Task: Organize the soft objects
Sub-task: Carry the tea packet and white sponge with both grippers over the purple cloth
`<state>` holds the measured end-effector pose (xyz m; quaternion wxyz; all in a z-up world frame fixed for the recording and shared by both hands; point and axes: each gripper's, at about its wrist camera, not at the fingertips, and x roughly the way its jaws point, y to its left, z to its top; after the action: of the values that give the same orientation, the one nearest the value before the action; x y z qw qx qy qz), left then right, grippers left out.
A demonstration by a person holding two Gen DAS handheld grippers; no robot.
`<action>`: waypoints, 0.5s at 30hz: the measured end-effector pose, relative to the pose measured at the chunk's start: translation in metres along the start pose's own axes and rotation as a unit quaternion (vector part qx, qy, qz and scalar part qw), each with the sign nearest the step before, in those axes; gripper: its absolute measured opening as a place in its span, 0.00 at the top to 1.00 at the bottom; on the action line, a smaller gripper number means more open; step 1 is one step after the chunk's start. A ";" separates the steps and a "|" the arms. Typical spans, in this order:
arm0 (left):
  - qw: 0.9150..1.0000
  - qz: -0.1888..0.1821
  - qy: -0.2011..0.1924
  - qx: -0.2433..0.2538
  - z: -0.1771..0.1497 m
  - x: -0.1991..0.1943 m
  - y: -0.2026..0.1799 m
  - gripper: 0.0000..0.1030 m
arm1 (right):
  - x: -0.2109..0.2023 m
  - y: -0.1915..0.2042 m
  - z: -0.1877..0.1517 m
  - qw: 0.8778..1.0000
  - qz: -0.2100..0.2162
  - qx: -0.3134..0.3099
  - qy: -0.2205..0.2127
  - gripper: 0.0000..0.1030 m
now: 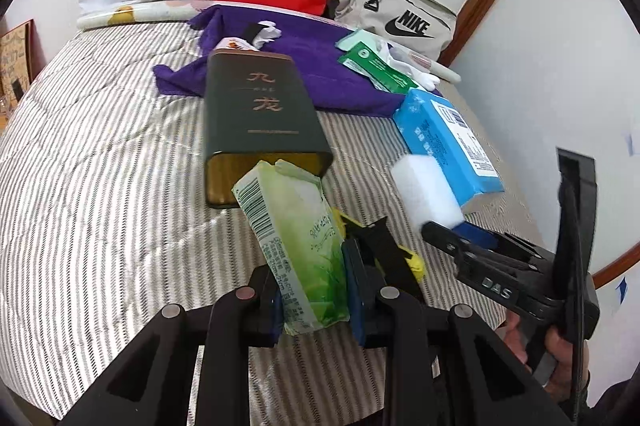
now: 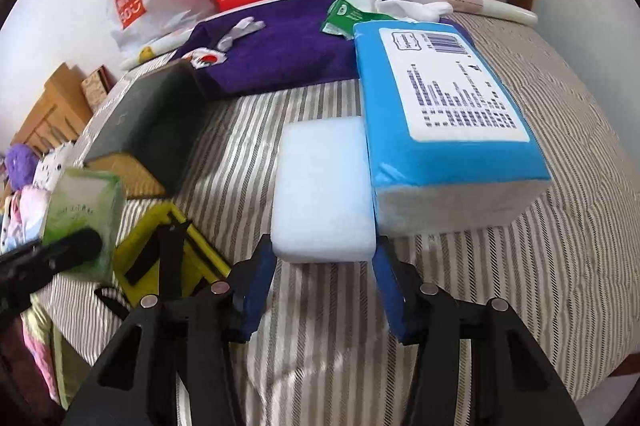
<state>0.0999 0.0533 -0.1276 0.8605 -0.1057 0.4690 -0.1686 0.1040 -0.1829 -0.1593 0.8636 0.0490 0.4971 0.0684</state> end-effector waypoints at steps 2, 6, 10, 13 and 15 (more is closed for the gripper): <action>1.000 0.006 0.000 -0.008 -0.002 -0.001 0.006 0.77 | -0.006 -0.001 -0.004 1.000 0.004 -0.008 -0.003 0.53; 1.000 0.011 0.006 -0.022 -0.009 -0.002 0.016 0.77 | -0.023 -0.004 -0.017 0.999 0.012 -0.030 0.002 0.53; 1.000 -0.002 0.014 -0.023 -0.020 -0.001 0.019 0.77 | -0.043 -0.007 -0.036 0.998 0.015 -0.060 -0.001 0.53; 0.999 -0.008 0.026 -0.025 -0.028 0.000 0.021 0.77 | -0.051 -0.014 -0.051 0.998 0.015 -0.066 -0.001 0.53; 0.999 -0.002 0.029 -0.027 -0.034 -0.002 0.024 0.77 | -0.056 -0.021 -0.058 0.998 0.004 -0.066 -0.004 0.53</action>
<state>0.0750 0.0753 -0.1519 0.8429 -0.1246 0.4982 -0.1605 0.0275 -0.2116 -0.1437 0.8666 -0.0060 0.4880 0.1040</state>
